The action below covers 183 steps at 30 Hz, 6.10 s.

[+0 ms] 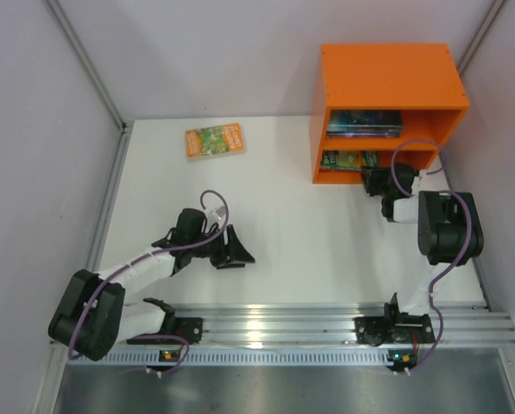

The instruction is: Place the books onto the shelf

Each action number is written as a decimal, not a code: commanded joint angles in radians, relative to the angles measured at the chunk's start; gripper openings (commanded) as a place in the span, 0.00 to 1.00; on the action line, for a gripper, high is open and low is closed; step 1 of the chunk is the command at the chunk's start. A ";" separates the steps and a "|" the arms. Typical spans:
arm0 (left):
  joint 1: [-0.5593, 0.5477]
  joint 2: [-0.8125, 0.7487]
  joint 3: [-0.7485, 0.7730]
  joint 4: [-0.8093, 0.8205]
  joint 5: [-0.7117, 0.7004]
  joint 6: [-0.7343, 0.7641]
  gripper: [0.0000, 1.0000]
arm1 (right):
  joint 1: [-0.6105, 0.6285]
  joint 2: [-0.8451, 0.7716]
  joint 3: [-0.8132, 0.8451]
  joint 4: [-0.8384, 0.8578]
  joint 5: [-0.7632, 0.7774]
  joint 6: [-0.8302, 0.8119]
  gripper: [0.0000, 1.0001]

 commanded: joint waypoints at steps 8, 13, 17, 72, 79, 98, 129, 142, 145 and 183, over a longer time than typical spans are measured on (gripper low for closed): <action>-0.029 0.031 0.044 0.066 -0.026 -0.008 0.58 | -0.023 0.029 0.075 -0.013 -0.021 -0.041 0.27; -0.043 0.051 0.053 0.071 -0.030 -0.008 0.58 | -0.027 0.041 0.089 -0.026 -0.015 -0.064 0.24; -0.055 0.056 0.058 0.072 -0.039 -0.009 0.57 | -0.031 0.060 0.115 -0.041 -0.027 -0.073 0.23; -0.002 -0.025 0.479 -0.163 -0.427 -0.007 0.66 | -0.013 -0.466 -0.351 0.071 -0.364 -0.376 0.77; 0.176 0.036 0.532 -0.119 -0.388 -0.020 0.69 | -0.008 -0.732 -0.342 -0.387 -0.415 -0.702 1.00; 0.537 0.792 1.074 -0.089 -0.323 0.176 0.66 | -0.011 -1.112 -0.530 -0.583 -0.488 -0.774 1.00; 0.491 1.070 1.208 -0.323 -0.348 0.236 0.03 | -0.014 -1.178 -0.481 -0.673 -0.507 -0.854 1.00; 0.252 0.598 0.656 -0.179 -0.308 0.129 0.02 | -0.017 -1.304 -0.598 -0.718 -0.550 -0.819 1.00; 0.197 0.481 0.537 -0.139 -0.337 0.065 0.05 | -0.017 -1.336 -0.579 -0.744 -0.555 -0.812 1.00; 0.037 -0.054 0.010 0.026 -0.196 -0.058 0.50 | 0.390 -0.574 -0.052 -0.561 -0.291 -1.012 0.96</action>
